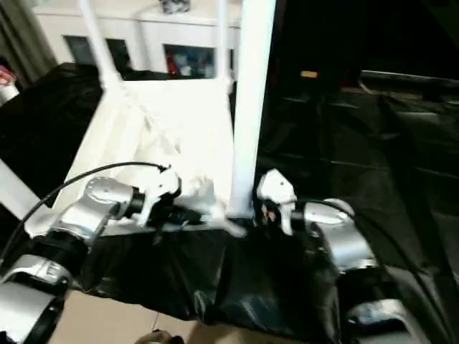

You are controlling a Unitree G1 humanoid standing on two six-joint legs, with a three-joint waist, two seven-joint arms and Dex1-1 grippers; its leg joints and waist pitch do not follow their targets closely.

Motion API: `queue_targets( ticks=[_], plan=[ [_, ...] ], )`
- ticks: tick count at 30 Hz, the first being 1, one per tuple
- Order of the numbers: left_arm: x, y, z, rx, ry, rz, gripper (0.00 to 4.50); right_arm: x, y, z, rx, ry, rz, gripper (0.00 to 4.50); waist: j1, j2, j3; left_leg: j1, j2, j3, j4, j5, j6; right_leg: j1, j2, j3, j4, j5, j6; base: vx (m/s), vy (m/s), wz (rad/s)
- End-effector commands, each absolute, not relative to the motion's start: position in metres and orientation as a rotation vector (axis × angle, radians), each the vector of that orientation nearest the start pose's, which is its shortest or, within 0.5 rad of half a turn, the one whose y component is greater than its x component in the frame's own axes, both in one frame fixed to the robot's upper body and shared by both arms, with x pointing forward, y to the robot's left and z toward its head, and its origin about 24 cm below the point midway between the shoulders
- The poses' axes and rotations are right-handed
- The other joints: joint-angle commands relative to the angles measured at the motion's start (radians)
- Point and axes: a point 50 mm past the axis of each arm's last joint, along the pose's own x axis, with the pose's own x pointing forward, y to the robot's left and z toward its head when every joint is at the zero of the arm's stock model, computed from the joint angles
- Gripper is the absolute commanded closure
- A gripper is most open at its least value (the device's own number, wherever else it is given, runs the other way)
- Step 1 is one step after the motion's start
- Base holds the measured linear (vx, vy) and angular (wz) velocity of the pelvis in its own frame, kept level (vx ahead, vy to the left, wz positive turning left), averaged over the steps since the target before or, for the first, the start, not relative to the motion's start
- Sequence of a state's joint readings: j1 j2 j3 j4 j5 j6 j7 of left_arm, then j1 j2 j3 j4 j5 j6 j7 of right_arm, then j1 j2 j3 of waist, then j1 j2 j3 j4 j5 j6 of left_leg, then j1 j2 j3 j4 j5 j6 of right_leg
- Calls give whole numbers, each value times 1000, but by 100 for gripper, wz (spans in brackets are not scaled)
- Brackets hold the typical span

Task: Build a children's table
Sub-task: Rotate leg to tighten

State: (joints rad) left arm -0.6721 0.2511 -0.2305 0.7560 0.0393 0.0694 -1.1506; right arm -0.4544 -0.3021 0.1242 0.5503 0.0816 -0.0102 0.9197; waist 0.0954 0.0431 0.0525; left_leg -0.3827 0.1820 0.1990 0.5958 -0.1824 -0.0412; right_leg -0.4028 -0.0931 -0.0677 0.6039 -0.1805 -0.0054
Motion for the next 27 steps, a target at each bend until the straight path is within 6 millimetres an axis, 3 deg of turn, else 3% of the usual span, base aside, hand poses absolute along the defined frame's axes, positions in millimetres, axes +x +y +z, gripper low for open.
queue_targets(
  ticks=[1,2,6,10,13,18,23,27],
  plan=[
    [338,86,63,285,319,-1239,450,315,-126,23,-178,291,910,188,2,-14,-64,17,50,-28,-77,-234,34,47,-69,40,-77,-281,-231,0,0,0],
    [338,81,62,283,318,-1217,450,318,-124,22,-170,287,856,188,-9,-14,-62,16,48,-30,-79,-246,22,48,-67,39,-80,-308,-223,0,0,0],
    [337,53,60,248,295,-1149,450,327,-103,19,-145,277,692,188,-24,-10,-61,20,45,-30,-79,-266,16,42,-66,40,-90,-354,-199,0,0,0],
    [332,40,63,206,255,-1189,450,325,-86,26,-124,201,745,188,-25,-10,-66,15,44,-29,-76,-235,46,45,-64,41,-86,-299,-200,0,0,0],
    [331,41,63,211,254,-1189,450,324,-85,26,-117,191,760,118,-26,-9,-68,13,44,-27,-74,-219,62,46,-62,40,-81,-242,-217,0,0,0],
    [332,56,62,229,266,-1208,450,324,-101,31,-142,177,805,78,-27,-10,-68,13,45,-27,-74,-219,75,48,-61,39,-79,-229,-230,0,0,0],
    [329,73,65,249,273,-1317,450,316,-117,33,-201,185,963,78,-19,-8,-71,11,49,-26,-69,-182,99,51,-63,38,-70,-165,-251,0,0,0],
    [329,89,68,278,294,-1388,450,305,-127,36,-218,205,1131,78,1,-6,-74,15,53,-21,-65,-160,119,47,-61,38,-62,-111,-269,0,0,0]
  ],
)
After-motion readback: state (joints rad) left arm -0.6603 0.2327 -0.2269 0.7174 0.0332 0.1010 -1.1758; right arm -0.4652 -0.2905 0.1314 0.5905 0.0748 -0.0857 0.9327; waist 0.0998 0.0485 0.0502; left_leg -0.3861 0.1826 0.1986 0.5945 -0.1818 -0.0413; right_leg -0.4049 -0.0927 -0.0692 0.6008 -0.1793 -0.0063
